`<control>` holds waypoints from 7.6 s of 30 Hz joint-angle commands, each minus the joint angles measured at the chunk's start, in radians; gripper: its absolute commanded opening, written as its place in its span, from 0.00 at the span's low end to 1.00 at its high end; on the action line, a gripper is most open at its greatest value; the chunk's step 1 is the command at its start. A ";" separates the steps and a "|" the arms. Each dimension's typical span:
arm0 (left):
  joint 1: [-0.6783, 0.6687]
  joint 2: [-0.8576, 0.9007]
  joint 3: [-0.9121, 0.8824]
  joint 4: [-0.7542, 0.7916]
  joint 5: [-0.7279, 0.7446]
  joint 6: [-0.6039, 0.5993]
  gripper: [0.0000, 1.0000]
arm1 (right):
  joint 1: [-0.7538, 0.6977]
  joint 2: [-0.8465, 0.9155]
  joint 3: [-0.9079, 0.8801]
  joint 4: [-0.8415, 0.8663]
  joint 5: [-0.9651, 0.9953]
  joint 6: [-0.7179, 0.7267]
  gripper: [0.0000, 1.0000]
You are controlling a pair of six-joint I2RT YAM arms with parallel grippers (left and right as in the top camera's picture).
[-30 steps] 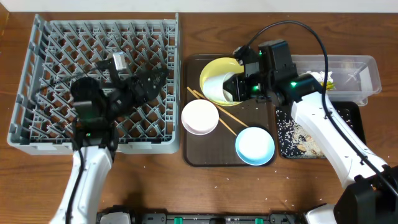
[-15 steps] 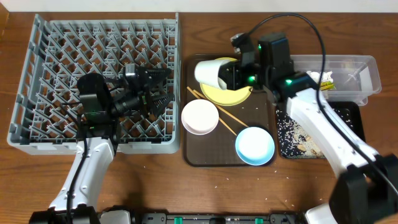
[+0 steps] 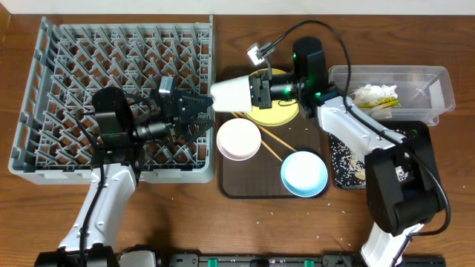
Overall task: Sort waste into correct bins and load items into the dishwasher
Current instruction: 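Move the white cup left and grasp it with the left gripper, then release the cup from the right gripper and withdraw right arm, then lower the white cup upside down into the dish rack with left gripper, then move the left gripper to the pink bowl on the brown tray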
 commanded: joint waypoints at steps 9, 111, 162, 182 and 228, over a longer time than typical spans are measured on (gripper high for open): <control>0.004 0.000 0.020 0.004 0.111 0.139 0.92 | 0.063 0.031 0.011 0.014 -0.181 0.026 0.01; -0.242 0.042 0.579 -1.505 -1.310 0.729 0.30 | -0.028 -0.440 0.019 -0.789 0.935 -0.448 0.99; -0.317 0.229 0.722 -1.485 -1.299 0.772 0.84 | -0.029 -0.440 0.019 -0.803 0.935 -0.446 0.99; -0.670 0.365 0.702 -1.307 -1.466 0.771 0.47 | -0.264 -0.443 0.019 -0.887 1.001 -0.128 0.88; -0.825 0.599 0.690 -1.256 -1.307 1.186 0.49 | -0.264 -0.442 0.019 -0.904 1.003 -0.137 0.91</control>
